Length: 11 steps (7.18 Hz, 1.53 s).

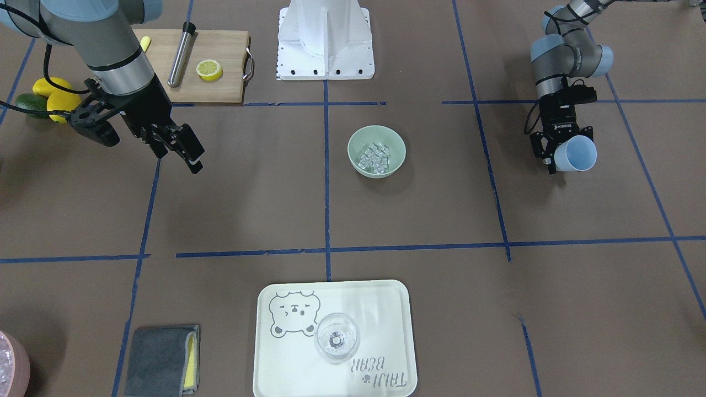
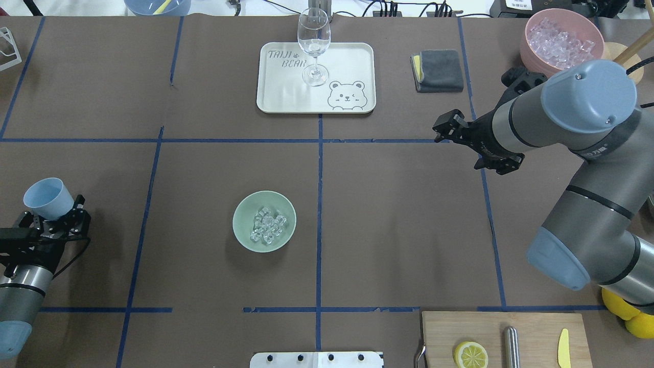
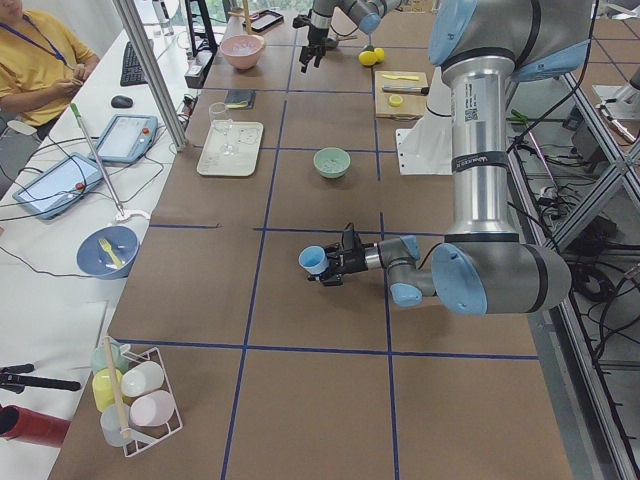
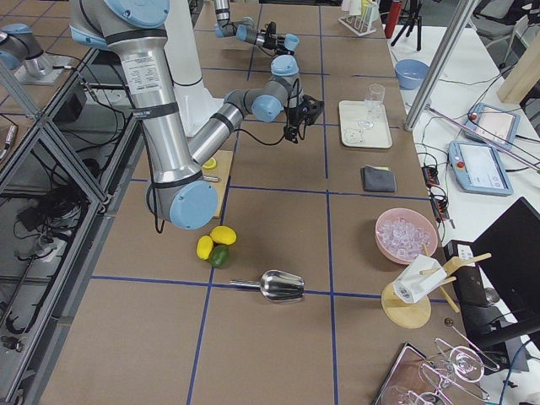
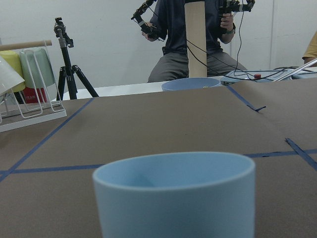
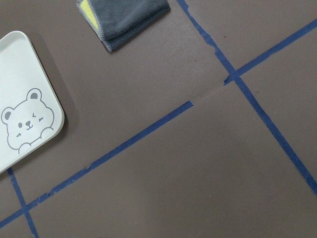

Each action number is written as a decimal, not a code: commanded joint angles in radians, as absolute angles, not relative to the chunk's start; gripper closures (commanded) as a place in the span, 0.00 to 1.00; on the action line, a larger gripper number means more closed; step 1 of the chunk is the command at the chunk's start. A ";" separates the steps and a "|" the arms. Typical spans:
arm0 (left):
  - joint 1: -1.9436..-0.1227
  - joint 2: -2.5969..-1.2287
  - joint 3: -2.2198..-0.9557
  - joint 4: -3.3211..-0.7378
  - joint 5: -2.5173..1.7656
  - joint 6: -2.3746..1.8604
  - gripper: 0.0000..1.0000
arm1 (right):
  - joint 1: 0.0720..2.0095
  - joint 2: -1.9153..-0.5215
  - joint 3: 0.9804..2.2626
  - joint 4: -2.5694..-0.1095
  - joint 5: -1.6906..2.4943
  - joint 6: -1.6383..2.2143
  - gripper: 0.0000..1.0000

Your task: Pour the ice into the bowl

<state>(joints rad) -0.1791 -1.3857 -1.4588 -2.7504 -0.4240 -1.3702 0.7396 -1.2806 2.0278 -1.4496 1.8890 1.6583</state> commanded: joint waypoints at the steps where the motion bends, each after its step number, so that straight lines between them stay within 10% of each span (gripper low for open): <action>1: -0.201 -1.396 -1.448 -2.752 -0.419 -1.371 0.93 | 0.736 -1.279 2.026 -1.450 1.890 1.658 0.00; 6: -0.206 -1.420 -1.391 -2.755 -0.425 -1.364 0.65 | 0.736 -1.264 2.028 -1.451 1.893 1.658 0.00; 8: -0.206 -1.408 -1.399 -2.769 -0.426 -1.350 0.02 | 0.736 -1.264 2.031 -1.451 1.893 1.658 0.00; 11: -0.204 -1.407 -1.402 -2.819 -0.423 -1.278 0.00 | 0.738 -1.264 2.031 -1.451 1.894 1.658 0.00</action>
